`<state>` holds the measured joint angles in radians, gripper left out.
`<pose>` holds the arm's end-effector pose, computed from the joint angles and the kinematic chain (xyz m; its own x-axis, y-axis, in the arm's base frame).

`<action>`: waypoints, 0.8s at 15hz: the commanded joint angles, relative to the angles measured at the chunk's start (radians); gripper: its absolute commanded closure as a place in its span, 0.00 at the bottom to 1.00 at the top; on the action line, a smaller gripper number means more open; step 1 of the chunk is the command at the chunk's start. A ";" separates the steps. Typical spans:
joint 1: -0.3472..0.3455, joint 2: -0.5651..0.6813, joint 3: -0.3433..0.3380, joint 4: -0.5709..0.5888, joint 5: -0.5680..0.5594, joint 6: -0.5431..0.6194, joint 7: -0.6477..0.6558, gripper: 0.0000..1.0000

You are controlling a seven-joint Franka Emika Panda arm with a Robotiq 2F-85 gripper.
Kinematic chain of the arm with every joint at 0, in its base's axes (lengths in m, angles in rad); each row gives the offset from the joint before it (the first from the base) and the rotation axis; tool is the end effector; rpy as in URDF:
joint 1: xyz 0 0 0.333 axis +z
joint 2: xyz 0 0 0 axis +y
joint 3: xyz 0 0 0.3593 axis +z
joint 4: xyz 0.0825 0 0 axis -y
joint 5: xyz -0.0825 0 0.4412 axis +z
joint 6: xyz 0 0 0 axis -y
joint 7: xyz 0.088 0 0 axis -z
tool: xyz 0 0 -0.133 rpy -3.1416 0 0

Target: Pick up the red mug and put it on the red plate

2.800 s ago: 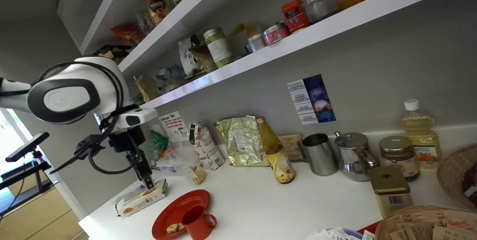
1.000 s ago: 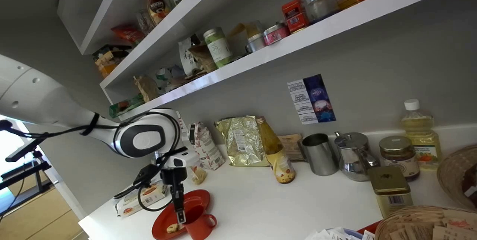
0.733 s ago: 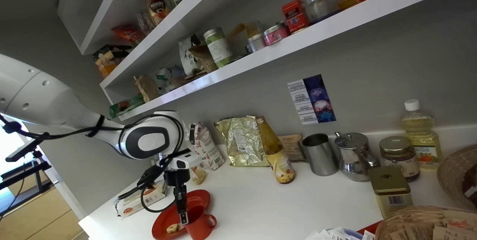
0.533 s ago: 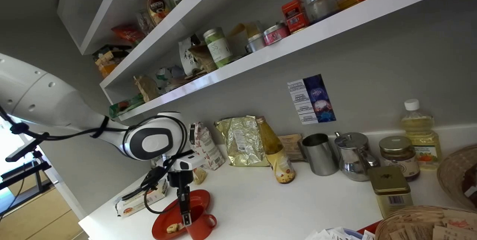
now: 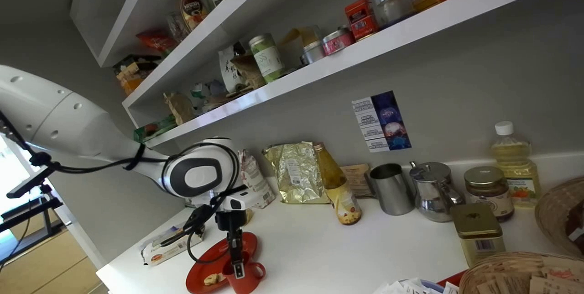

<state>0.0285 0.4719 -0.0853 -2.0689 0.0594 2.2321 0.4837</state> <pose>0.5972 -0.0326 0.1457 0.7953 -0.5455 -0.2645 -0.5266 -0.8377 0.1446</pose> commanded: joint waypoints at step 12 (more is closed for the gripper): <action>0.016 0.084 -0.004 0.052 0.017 -0.033 0.007 0.56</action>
<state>0.0346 0.5389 -0.0833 -2.0473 0.0666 2.2272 0.4852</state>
